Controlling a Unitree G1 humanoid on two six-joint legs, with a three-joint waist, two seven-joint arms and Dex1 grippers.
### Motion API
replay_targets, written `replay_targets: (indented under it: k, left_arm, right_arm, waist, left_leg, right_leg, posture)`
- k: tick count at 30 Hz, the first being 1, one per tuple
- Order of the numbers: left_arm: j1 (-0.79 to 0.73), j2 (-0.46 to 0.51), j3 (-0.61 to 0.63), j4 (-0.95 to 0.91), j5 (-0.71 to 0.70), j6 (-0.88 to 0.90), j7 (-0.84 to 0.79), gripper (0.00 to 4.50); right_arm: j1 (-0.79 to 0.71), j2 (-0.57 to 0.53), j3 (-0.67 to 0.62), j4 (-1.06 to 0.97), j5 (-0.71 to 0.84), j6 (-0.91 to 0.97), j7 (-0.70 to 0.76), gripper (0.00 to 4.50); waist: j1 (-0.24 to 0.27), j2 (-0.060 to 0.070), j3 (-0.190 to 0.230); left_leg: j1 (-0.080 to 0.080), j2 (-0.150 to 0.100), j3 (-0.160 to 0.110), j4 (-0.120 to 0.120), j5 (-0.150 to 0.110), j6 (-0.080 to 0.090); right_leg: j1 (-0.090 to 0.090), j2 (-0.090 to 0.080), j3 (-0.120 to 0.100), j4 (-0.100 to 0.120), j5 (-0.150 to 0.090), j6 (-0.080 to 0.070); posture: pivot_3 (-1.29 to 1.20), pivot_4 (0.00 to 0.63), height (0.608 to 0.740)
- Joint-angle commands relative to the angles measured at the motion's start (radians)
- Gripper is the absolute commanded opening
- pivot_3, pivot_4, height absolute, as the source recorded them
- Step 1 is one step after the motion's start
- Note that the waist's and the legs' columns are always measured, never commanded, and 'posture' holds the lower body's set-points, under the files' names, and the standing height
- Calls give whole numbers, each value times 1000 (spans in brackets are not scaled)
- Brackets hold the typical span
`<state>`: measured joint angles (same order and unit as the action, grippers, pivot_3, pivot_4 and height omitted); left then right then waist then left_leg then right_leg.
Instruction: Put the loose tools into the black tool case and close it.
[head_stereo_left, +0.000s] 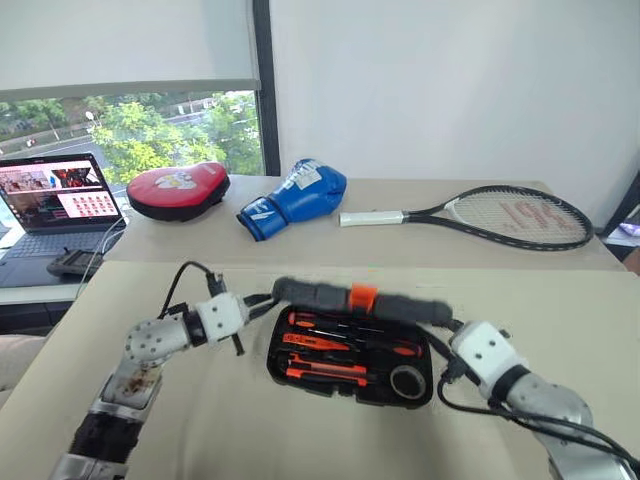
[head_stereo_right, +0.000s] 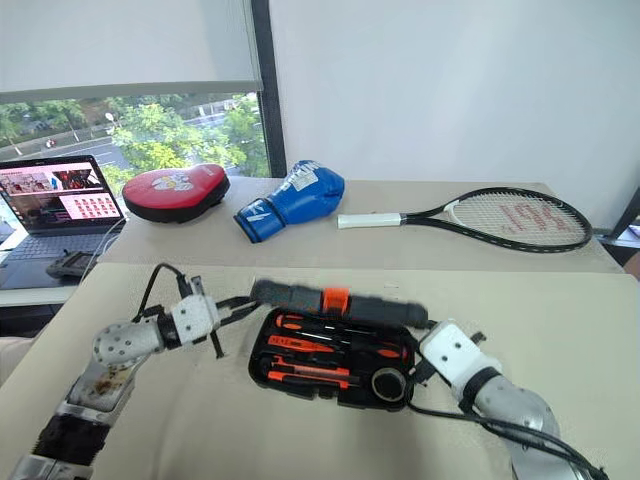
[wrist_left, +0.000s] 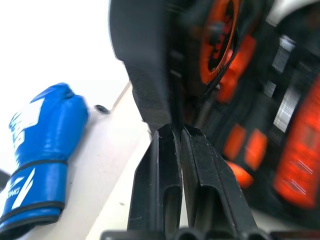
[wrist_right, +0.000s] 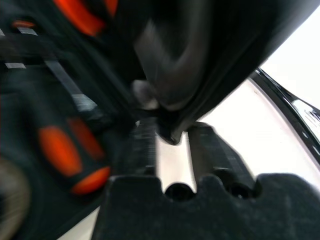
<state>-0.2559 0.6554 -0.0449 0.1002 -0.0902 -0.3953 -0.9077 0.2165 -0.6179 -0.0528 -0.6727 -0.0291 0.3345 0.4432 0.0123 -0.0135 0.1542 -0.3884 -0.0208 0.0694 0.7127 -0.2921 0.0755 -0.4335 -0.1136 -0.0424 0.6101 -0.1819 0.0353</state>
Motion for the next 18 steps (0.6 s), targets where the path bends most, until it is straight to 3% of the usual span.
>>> replay_targets:
  k: [1,3,5,8,9,11,13,18]
  left_arm:
    - [49,51,66,-30,-124,104,-57,1728]
    - [90,88,117,-58,-217,275,-75,2457]
    - [117,121,145,-82,-276,406,-91,3189]
    - [115,131,158,-131,-341,539,-94,4219]
    - [108,129,160,-144,-351,568,-92,4500]
    - [81,117,167,-174,-399,651,-82,4331]
    - [56,117,164,-209,-450,735,-91,3757]
    - [14,136,156,-289,-536,901,-107,1852]
  right_arm:
    - [61,-5,-77,-167,30,156,21,3041]
    - [124,-3,-168,-281,110,352,63,3701]
    - [230,-43,-269,-358,245,415,154,4178]
    - [372,-120,-446,-375,522,395,240,3631]
    - [425,-157,-500,-375,602,391,259,3214]
    - [497,-219,-587,-375,757,402,285,2524]
    - [526,-309,-606,-375,897,395,290,1824]
    - [182,-412,-310,-341,957,586,49,166]
  waist:
    - [0,0,0]
    - [0,0,0]
    - [2,1,0]
    - [6,1,1]
    - [8,1,1]
    - [9,0,1]
    - [8,-2,2]
    - [-7,-10,6]
  left_leg:
    - [0,1,0,0,0,0]
    - [-2,2,0,2,-2,3]
    - [-3,3,-1,2,-3,6]
    - [-1,3,-3,2,-4,7]
    - [0,3,-4,2,-5,8]
    - [4,3,-4,2,-6,10]
    - [6,3,-5,2,-7,10]
    - [7,7,-4,2,-6,5]
  right_leg:
    - [0,0,0,0,0,0]
    - [-3,0,0,1,0,-1]
    - [-3,0,0,2,0,-1]
    - [-1,1,-2,0,0,-1]
    - [2,-1,-3,-1,0,-1]
    - [8,-1,-3,-2,-1,0]
    - [10,-1,-2,-4,-1,0]
    - [9,0,-1,-3,-2,0]
  posture:
    - [0,150,740]
    - [0,150,740]
    - [0,150,740]
    - [0,150,740]
    - [0,150,740]
    - [0,150,740]
    - [0,150,740]
    - [0,150,740]
